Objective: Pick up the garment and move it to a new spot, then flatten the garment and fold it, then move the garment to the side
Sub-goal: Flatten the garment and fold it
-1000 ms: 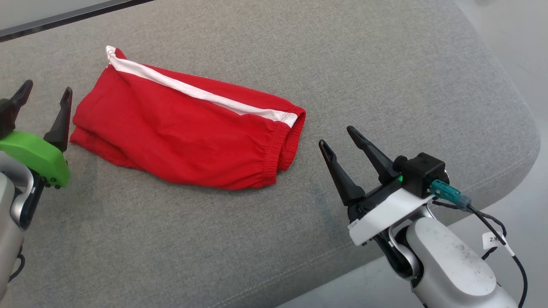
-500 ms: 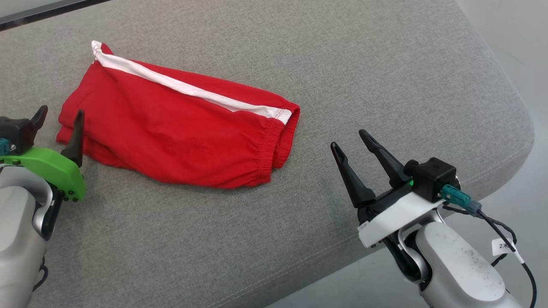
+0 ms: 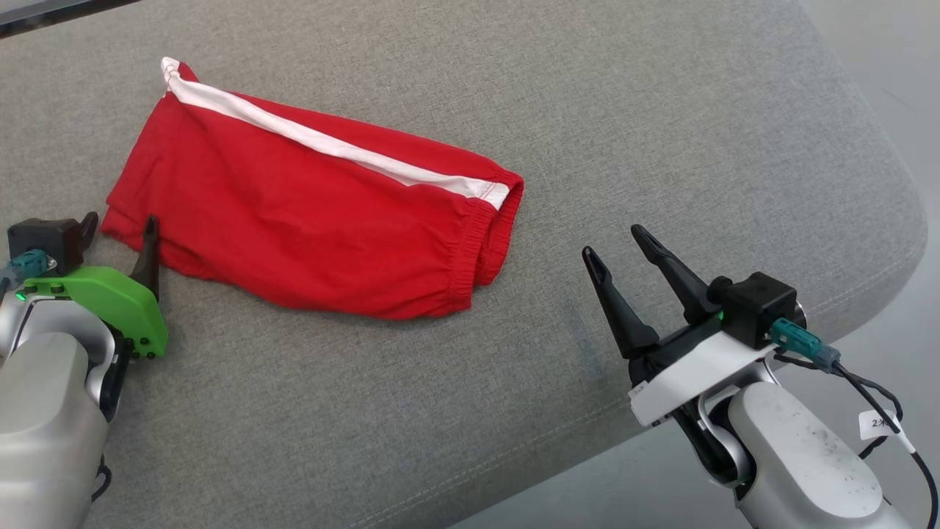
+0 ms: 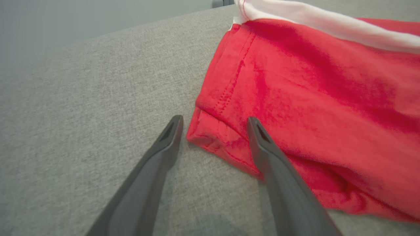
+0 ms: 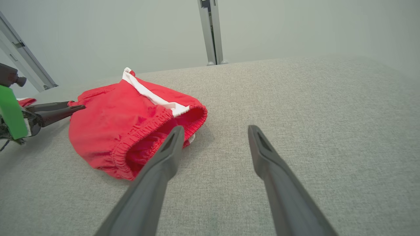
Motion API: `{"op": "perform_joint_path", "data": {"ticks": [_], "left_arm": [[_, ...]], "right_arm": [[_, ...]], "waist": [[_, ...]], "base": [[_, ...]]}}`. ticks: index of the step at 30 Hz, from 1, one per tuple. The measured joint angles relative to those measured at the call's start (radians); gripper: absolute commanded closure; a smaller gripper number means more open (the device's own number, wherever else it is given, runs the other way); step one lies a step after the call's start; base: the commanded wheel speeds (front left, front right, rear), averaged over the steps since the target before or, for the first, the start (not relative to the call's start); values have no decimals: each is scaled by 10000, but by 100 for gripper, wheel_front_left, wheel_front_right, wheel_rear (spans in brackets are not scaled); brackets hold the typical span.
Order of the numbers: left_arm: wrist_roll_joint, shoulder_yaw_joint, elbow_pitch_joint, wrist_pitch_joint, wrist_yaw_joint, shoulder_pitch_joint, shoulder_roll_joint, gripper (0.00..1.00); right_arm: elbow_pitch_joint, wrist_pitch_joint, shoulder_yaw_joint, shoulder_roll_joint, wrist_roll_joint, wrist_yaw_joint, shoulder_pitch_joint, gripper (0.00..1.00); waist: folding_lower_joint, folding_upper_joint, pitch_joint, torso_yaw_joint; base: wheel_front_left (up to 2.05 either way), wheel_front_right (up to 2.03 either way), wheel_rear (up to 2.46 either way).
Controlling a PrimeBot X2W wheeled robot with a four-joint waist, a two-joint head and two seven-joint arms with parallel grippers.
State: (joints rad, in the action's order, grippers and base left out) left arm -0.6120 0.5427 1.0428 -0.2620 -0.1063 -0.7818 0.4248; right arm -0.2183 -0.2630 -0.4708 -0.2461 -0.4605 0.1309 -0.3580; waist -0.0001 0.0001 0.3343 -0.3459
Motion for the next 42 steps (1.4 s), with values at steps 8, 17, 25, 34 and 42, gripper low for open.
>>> {"op": "perform_joint_path", "data": {"ticks": [8,17,25,34,42], "left_arm": [[59,29,608,-29,-146,-221,-221,0],[167,134,698,-29,-213,-297,-435,100],[424,67,533,-21,-213,125,-566,100],[518,-387,84,-21,29,1143,-1037,100],[853,-813,-773,-19,370,2292,-1461,100]], "right_arm": [[-10,2,-56,42,56,0,-9,0],[-58,2,-136,88,58,0,-32,0],[-196,2,-251,207,-36,0,-3,0],[-428,2,-247,380,-146,0,275,0],[-558,0,-190,437,-203,0,593,0]], "waist": [[0,0,94,28],[0,0,-25,84],[0,0,-483,244],[0,0,-1207,567],[0,0,-1837,986]], "base": [[0,0,0],[0,0,0],[0,0,0],[0,0,0],[0,0,0]]}}
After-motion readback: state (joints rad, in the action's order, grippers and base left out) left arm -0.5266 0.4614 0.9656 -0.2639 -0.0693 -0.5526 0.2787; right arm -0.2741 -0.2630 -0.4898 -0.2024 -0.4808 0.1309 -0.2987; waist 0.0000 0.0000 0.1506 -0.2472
